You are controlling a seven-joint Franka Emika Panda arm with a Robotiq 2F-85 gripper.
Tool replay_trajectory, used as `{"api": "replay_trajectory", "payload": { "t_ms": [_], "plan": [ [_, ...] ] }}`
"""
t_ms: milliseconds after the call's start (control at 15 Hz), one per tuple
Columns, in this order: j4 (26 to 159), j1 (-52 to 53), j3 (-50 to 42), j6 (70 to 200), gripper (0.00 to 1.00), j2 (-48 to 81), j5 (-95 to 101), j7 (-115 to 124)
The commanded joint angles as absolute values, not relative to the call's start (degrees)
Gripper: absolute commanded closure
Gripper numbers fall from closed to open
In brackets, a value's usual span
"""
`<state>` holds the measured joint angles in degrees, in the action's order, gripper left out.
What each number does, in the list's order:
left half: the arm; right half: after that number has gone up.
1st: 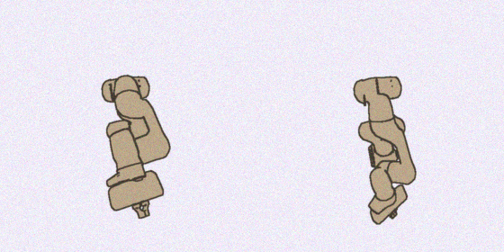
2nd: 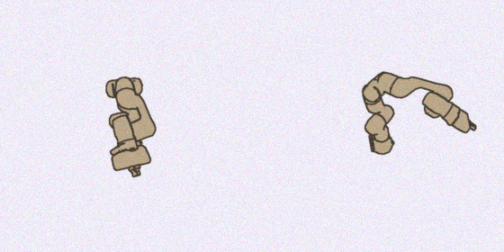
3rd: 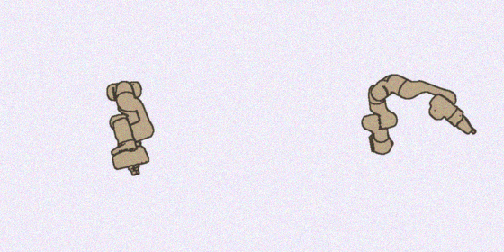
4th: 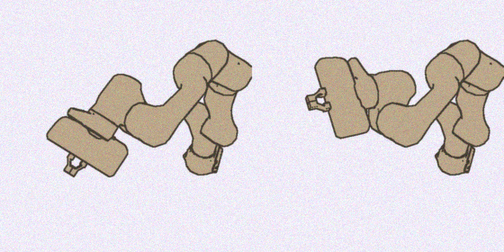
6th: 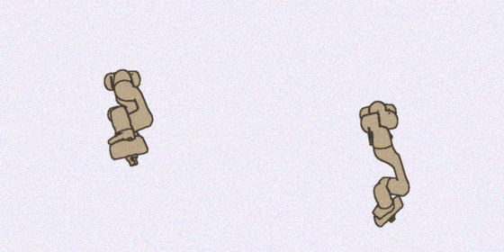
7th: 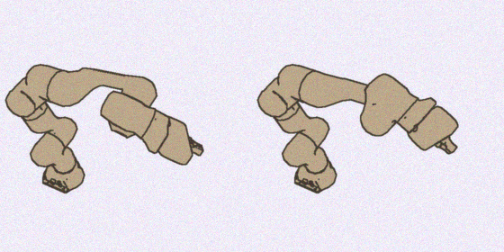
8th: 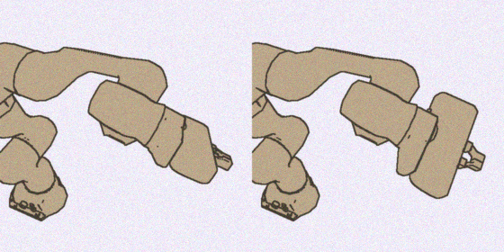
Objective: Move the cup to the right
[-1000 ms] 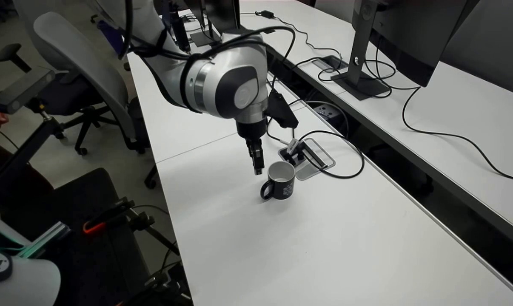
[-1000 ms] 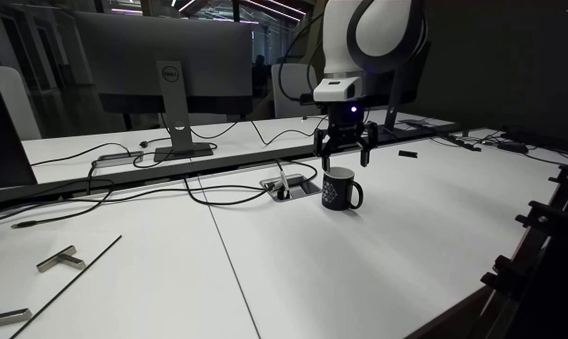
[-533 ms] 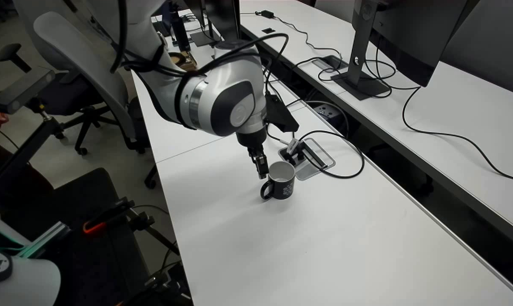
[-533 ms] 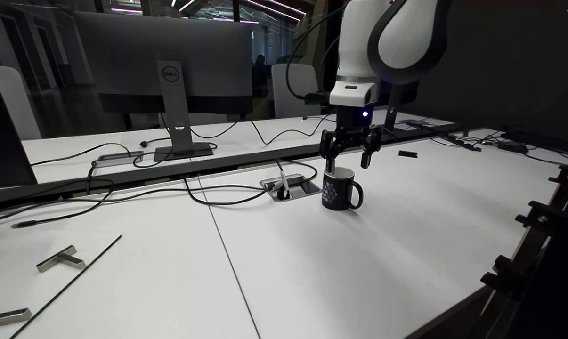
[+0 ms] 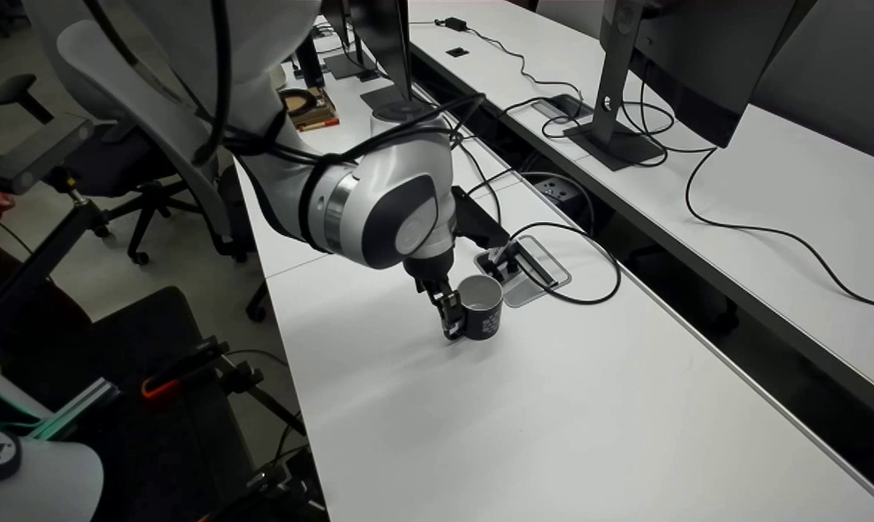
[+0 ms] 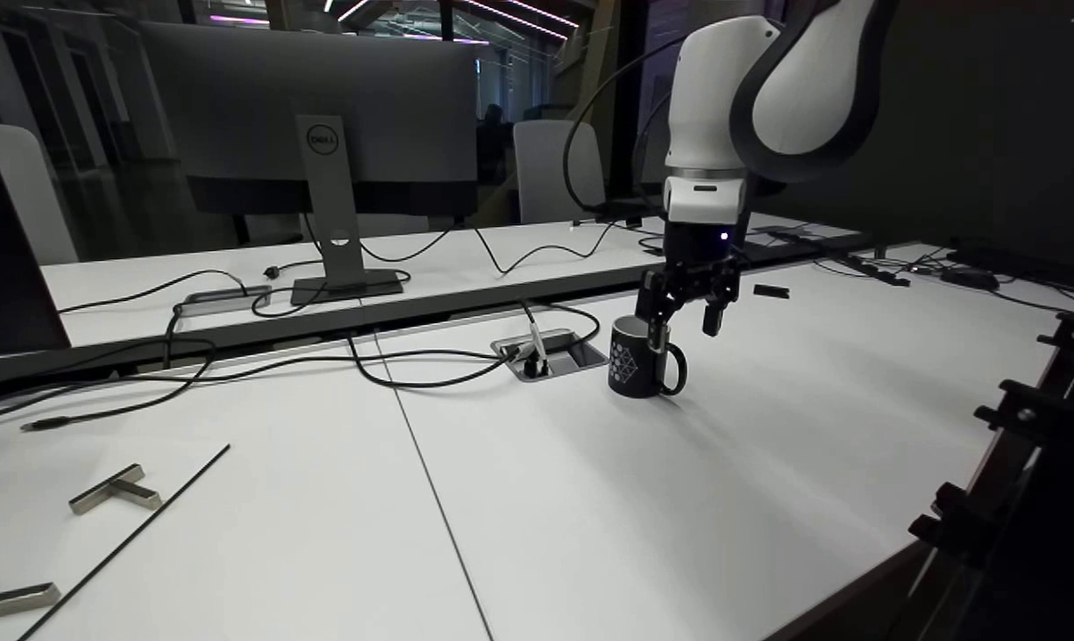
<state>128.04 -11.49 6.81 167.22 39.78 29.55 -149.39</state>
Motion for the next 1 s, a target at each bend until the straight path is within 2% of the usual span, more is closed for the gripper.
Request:
{"api": "replay_trajectory", "payload": {
  "t_ms": [0,933],
  "plan": [
    [126.68,-16.46,10.39,166.06,0.00,41.61,34.74,-149.39],
    [125.98,-18.73,12.54,164.84,0.00,41.17,35.31,-149.36]
  ]
}}
